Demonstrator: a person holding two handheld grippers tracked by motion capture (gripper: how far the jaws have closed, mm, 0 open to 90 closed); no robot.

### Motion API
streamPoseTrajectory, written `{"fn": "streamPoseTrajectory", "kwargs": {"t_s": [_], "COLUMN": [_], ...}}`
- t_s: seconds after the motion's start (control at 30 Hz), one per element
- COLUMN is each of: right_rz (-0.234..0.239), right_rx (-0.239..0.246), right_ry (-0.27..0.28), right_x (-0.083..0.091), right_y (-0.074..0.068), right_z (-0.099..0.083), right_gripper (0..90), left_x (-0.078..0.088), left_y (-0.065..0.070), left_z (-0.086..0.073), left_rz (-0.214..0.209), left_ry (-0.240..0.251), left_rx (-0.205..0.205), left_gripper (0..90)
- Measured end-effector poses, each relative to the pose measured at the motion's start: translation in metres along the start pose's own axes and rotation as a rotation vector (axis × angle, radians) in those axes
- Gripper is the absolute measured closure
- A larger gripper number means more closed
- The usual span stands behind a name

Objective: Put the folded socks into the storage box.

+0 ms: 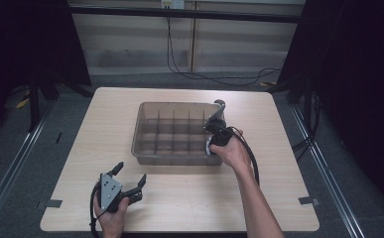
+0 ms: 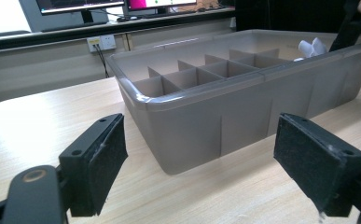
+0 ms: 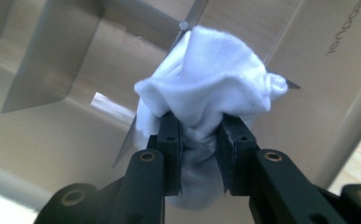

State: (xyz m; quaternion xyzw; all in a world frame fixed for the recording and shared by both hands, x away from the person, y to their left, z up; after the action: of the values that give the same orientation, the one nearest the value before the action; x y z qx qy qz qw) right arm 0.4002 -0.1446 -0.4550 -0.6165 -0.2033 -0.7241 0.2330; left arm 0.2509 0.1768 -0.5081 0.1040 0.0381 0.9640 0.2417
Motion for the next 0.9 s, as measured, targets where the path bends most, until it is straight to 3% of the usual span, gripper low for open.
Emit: {"fn": "streamPoseTrajectory", "kwargs": {"t_s": [0.1, 0.23, 0.43, 0.57, 0.7, 0.9], "right_rz": [-0.026, 0.014, 0.02, 0.037, 0.053, 0.019], "right_rx": [0.0, -0.01, -0.016, -0.015, -0.009, 0.003], "right_ry": [0.006, 0.045, 0.103, 0.18, 0.227, 0.338], "right_x": [0.006, 0.014, 0.028, 0.035, 0.035, 0.035], "right_y": [-0.001, 0.002, 0.003, 0.006, 0.006, 0.008], "right_z": [0.0, -0.003, -0.005, -0.007, -0.01, -0.015], "right_gripper": [63.3, 62.2, 54.7, 41.6, 36.9, 25.8], "left_x": [0.0, 0.0, -0.001, -0.001, -0.001, -0.001], "left_y": [0.0, 0.0, 0.0, 0.0, 0.0, 0.0], "left_z": [0.0, 0.0, 0.0, 0.0, 0.0, 0.0], "left_rz": [0.001, -0.003, 0.0, 0.0, -0.001, -0.001], "left_ry": [0.001, -0.001, -0.003, -0.005, -0.005, -0.011], "left_rx": [-0.002, 0.0, -0.001, -0.001, -0.001, -0.001], "left_gripper": [16.7, 16.7, 16.7, 16.7, 16.7, 16.7]}}
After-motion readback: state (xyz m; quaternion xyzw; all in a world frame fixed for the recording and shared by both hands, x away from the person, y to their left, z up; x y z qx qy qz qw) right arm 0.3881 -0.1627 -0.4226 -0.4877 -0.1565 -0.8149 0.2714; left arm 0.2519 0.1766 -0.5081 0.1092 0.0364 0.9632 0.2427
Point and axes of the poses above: each handheld gripper's, and its own axes: x roughly backward along the jaws, z roughly out of its top, y roughly to its right, the point moved 2 cm from there along -x, roughly forward along the jaws, and after that the axes turned 13 degrees about x, right-handed, at the moved point
